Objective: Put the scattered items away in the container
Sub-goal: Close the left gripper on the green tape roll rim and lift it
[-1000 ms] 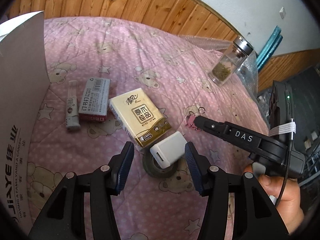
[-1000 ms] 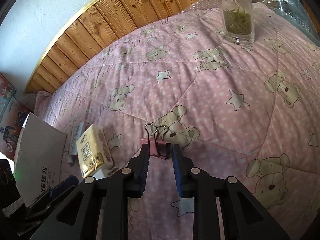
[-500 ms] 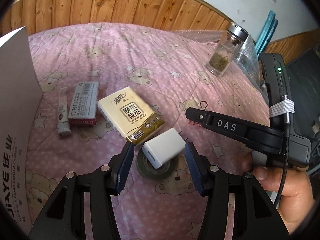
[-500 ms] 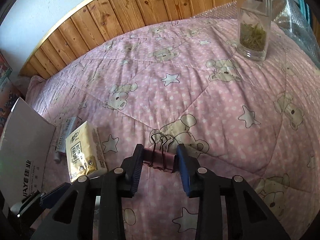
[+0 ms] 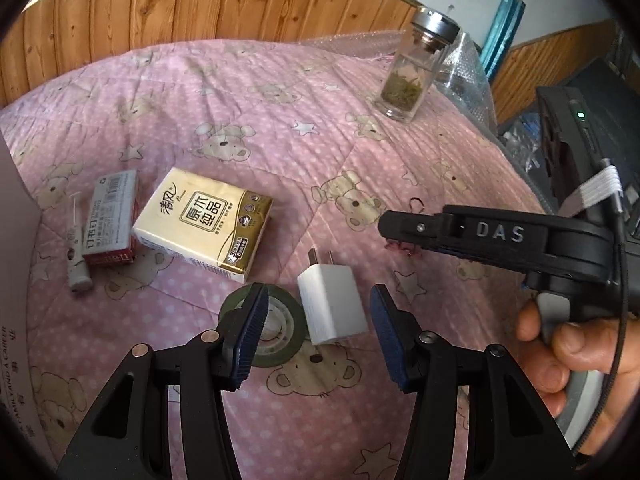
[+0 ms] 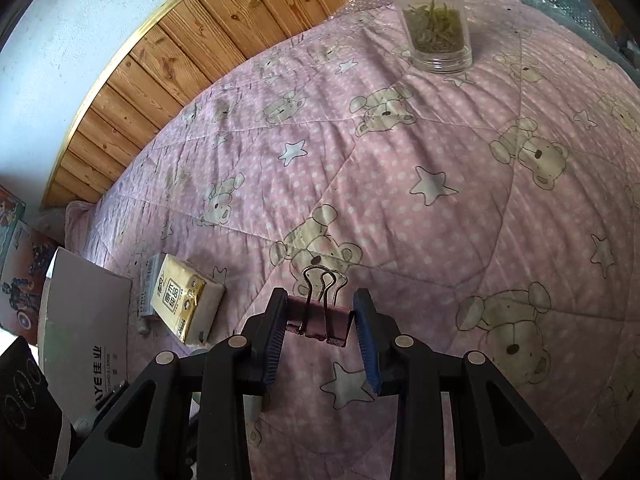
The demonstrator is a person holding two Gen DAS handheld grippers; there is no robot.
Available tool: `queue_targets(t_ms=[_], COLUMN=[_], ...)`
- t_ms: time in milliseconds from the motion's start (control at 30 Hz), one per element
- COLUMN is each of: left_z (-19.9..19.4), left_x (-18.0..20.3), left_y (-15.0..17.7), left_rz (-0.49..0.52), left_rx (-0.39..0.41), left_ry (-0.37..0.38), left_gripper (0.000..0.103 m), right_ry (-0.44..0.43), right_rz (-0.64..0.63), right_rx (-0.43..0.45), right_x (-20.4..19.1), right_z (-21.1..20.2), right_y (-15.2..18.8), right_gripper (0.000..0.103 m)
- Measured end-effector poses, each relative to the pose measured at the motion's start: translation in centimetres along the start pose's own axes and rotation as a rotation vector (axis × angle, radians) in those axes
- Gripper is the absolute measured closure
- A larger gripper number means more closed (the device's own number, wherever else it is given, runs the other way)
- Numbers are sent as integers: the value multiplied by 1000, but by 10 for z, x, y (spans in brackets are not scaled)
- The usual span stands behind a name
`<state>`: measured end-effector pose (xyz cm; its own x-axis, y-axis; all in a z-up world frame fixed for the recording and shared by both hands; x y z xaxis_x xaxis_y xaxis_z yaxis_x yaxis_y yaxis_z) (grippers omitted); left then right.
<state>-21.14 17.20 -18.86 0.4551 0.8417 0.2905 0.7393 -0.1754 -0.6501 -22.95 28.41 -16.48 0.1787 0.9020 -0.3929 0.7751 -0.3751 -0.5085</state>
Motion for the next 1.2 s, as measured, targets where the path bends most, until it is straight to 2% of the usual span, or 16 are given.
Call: queue_targets(t_ms=[100, 200, 333, 433, 500, 533, 567, 700, 833, 1200], left_z=[4, 7, 9, 4, 1, 3, -1, -10, -16, -21], left_x=[14, 24, 26, 16, 2, -6, -8, -6, -8, -24], left_y=[1, 6, 8, 8, 11, 16, 16, 18, 17, 18], left_rz=[34, 93, 126, 77, 51, 29, 19, 14, -43, -70], left_rx=[6, 19, 32, 28, 12, -17, 3, -1, 18, 26], left_ry=[-1, -50, -51, -18, -83, -91, -78, -89, -46, -60], left_gripper=[47, 47, 47, 47, 45, 46, 46, 46, 46, 47], right_ry=[8, 12, 3, -6, -11, -16, -22, -38, -41, -62], right_rz=[2, -2, 5, 18, 20, 20, 22, 25, 32, 45], right_rx=[-13, -14, -20, -20, -13, -11, -10, -11, -13, -22], right_x=[4, 4, 4, 5, 4, 2, 1, 0, 0, 0], right_z=[1, 1, 0, -1, -3, -4, -4, -8, -6, -5], right_y=[5, 5, 7, 6, 4, 4, 3, 5, 5, 7], right_gripper=[68, 68, 68, 68, 68, 68, 68, 68, 68, 68])
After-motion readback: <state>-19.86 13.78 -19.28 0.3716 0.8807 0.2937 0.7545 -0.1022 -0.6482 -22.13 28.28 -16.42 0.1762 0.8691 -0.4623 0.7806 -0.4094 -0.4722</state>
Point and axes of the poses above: each gripper's, at about its wrist camera, not at the fingertips, and z roughly the way its jaws point, x to its right, y to its underside, the point moved 6 cm from there along z, roughly the way its jaws point, and after that the axes turned 8 degrees about x, right-handed, at the moved point
